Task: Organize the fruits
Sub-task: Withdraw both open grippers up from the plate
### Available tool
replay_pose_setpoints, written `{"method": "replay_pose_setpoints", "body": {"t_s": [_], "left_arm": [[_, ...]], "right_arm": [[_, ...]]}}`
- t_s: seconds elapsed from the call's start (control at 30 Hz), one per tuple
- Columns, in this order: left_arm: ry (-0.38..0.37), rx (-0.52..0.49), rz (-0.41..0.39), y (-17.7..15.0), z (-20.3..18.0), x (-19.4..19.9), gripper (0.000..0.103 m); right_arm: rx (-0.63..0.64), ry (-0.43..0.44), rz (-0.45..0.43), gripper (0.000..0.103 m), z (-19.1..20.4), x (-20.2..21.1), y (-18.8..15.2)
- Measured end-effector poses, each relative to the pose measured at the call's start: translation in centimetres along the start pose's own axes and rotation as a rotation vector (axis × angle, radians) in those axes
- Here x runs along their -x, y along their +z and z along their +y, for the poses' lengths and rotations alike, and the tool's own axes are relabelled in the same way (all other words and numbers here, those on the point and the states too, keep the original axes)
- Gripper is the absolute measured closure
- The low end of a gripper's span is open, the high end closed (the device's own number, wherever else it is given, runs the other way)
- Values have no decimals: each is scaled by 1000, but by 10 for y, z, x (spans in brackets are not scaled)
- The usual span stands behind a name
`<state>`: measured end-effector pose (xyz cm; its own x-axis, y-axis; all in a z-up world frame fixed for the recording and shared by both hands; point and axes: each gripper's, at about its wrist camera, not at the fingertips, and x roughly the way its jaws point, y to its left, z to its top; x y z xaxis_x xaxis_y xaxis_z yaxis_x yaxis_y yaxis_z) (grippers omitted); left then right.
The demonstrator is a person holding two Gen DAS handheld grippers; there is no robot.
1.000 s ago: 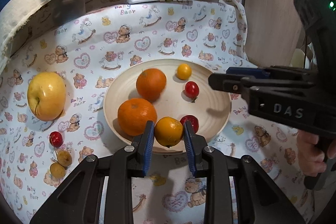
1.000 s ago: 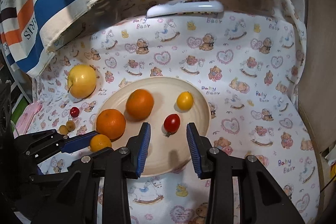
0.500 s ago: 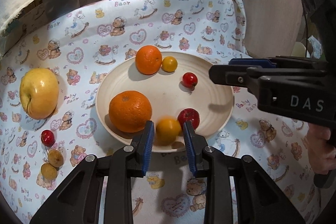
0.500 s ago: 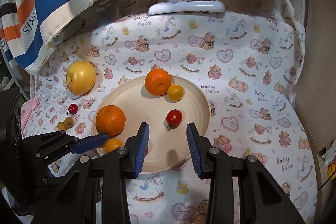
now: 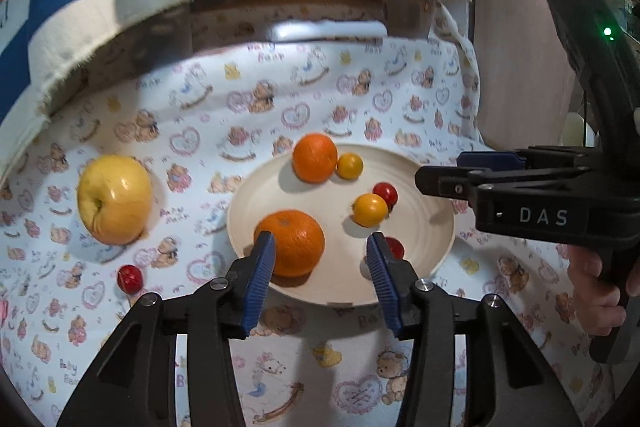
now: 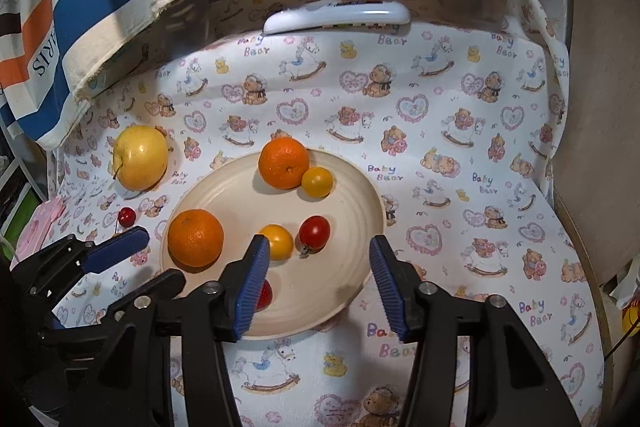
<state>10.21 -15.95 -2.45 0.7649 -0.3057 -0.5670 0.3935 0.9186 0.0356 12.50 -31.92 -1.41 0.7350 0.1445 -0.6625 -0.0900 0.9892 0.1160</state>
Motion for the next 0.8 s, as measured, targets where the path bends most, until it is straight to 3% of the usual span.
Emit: {"method": "replay_pose_setpoints", "body": {"t_s": [0.17, 0.3, 0.4, 0.53, 0.8], "left_arm": [[19, 5, -86, 0, 0, 12, 52], [38, 42, -195, -2, 5, 26, 36], [57, 73, -278, -3, 11, 37, 16], [65, 69, -317, -4, 9, 44, 0], [91, 91, -315, -6, 12, 44, 0]], "right_arm": [[-10, 2, -32, 45, -1, 6, 1], [-8, -25, -72, 37, -2, 11, 2], [3, -53, -76, 29, -1, 9, 1], [-17, -53, -90, 19, -6, 7, 2], [-21, -5, -214, 18, -6, 29, 3]]}}
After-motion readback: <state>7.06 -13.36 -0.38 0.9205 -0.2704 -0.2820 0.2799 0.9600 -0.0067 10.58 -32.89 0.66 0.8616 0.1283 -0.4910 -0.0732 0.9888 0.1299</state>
